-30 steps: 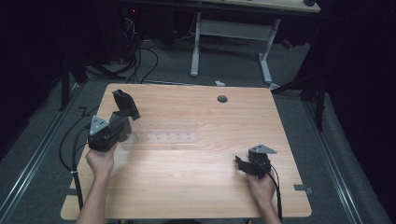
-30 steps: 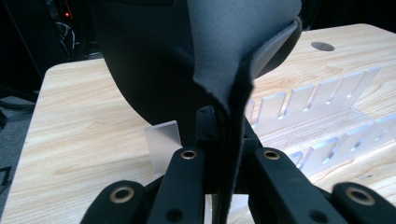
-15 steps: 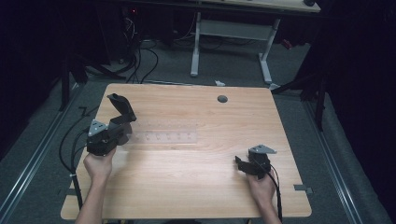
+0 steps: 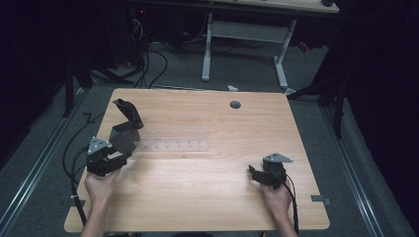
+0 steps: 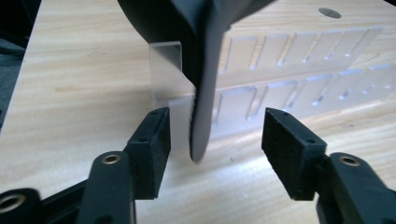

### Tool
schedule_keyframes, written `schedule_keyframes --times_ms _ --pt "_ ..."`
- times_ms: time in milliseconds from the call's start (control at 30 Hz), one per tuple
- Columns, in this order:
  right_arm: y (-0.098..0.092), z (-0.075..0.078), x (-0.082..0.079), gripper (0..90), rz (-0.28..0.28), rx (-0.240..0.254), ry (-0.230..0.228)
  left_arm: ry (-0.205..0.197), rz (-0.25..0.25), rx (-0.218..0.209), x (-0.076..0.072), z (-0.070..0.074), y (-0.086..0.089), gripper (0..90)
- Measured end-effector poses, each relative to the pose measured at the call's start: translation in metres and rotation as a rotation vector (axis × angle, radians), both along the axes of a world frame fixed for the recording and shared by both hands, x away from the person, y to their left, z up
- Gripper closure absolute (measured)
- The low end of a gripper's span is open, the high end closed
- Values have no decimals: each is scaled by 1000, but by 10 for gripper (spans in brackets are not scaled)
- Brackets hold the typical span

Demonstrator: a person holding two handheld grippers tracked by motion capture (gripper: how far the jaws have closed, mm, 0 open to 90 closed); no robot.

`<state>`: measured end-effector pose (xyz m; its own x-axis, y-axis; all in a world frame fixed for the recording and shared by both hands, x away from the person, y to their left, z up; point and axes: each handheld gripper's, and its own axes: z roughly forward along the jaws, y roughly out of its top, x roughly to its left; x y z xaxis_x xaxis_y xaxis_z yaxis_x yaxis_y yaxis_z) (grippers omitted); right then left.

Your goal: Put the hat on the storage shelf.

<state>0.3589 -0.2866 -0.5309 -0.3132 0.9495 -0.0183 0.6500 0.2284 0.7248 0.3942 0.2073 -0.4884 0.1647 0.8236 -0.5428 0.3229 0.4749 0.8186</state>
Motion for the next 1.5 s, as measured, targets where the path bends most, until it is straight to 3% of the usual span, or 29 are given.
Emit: schedule_keyframes --times_ms 167,333,567,967,1233,1500 --pt "0 0 0 355 1 -1 -1 9 2 -23 -13 -5 -2 396" --pt "0 0 0 355 2 -1 -1 16 -21 -20 -24 -9 -8 394" --pt "0 0 0 355 2 -2 -1 28 -79 -23 -35 -16 -30 391" --pt "0 0 0 355 3 -1 -1 55 -204 72 -37 -33 -82 379" --pt "0 0 0 354 6 0 -1 69 -226 91 -32 -40 -100 378" --pt "0 0 0 353 6 1 0 72 -220 166 -27 -51 -112 376"
